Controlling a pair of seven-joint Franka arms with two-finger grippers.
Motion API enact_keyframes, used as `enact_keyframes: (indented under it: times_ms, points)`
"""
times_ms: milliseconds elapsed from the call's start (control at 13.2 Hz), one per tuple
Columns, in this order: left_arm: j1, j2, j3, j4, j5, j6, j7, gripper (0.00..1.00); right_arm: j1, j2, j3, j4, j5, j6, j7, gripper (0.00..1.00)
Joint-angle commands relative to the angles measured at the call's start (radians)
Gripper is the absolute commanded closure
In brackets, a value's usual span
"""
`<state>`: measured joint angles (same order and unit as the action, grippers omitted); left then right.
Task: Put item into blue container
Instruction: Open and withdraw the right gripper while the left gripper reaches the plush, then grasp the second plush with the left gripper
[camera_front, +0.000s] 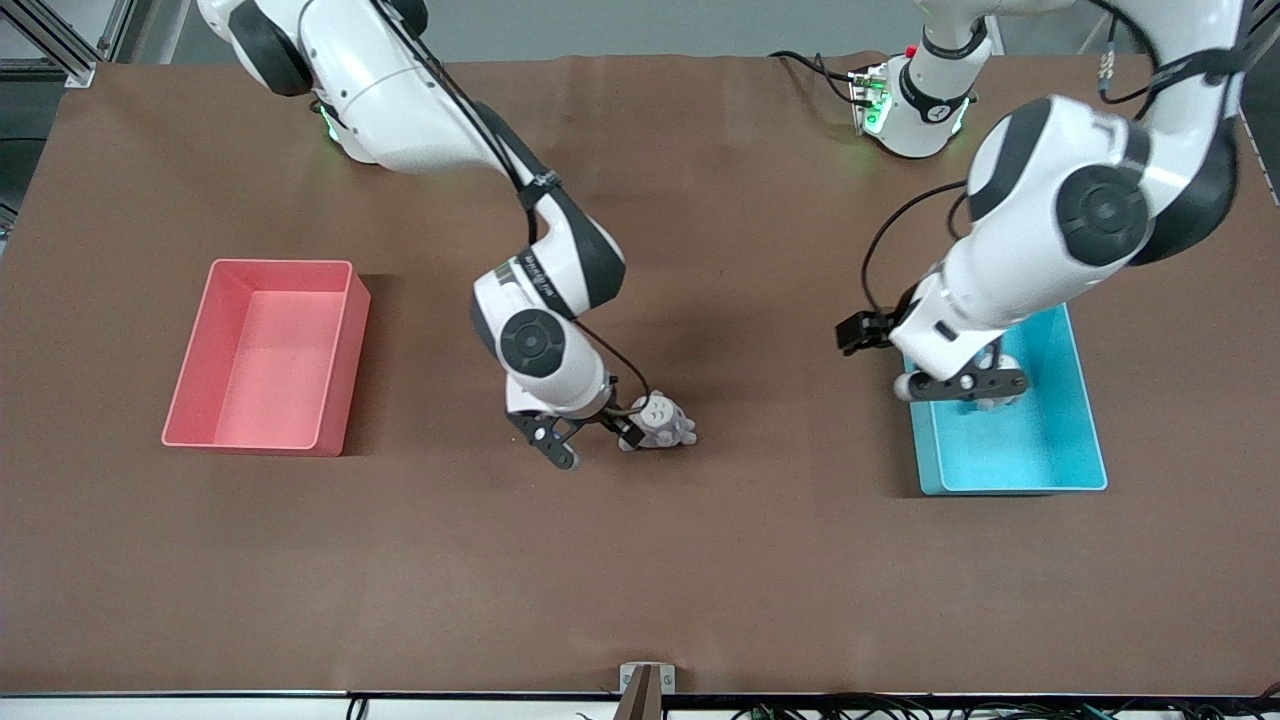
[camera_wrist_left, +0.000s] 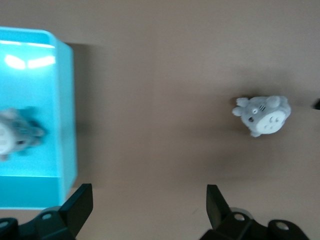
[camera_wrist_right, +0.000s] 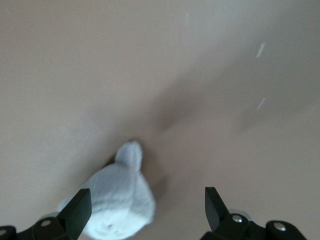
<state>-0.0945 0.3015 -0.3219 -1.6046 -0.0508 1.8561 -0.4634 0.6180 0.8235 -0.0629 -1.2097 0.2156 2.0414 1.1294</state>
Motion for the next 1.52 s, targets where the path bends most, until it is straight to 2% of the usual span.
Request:
enact_keyframes:
  times_ms: [0, 152, 456, 608, 760, 988, 1292, 1444]
  points:
    - [-0.063, 0.077, -0.002, 0.020, 0.002, 0.095, -0.124, 0.00, -0.067, -0.128, -0.033, -0.057, -0.048, -0.180, -0.285, 0.00]
    - [-0.108, 0.146, 0.000, 0.031, 0.005, 0.211, -0.245, 0.00, -0.128, -0.188, -0.058, -0.077, -0.129, -0.268, -0.518, 0.00]
    - [-0.204, 0.276, 0.003, 0.032, 0.015, 0.441, -0.435, 0.00, -0.326, -0.299, -0.060, -0.116, -0.145, -0.361, -0.882, 0.00]
    - [-0.255, 0.329, 0.006, 0.044, 0.060, 0.529, -0.457, 0.00, -0.412, -0.339, -0.061, -0.113, -0.166, -0.400, -0.980, 0.00]
    - [-0.290, 0.392, 0.007, 0.087, 0.065, 0.589, -0.462, 0.00, -0.495, -0.372, -0.060, -0.110, -0.225, -0.446, -1.092, 0.00]
    - [-0.350, 0.479, 0.032, 0.144, 0.065, 0.635, -0.466, 0.00, -0.584, -0.423, -0.058, -0.109, -0.226, -0.509, -1.129, 0.00]
    - [-0.473, 0.537, 0.151, 0.155, 0.066, 0.637, -0.460, 0.00, -0.635, -0.440, -0.057, -0.110, -0.213, -0.532, -1.148, 0.00]
    - [-0.510, 0.580, 0.187, 0.205, 0.065, 0.638, -0.460, 0.00, -0.642, -0.437, -0.055, -0.108, -0.199, -0.533, -1.154, 0.00]
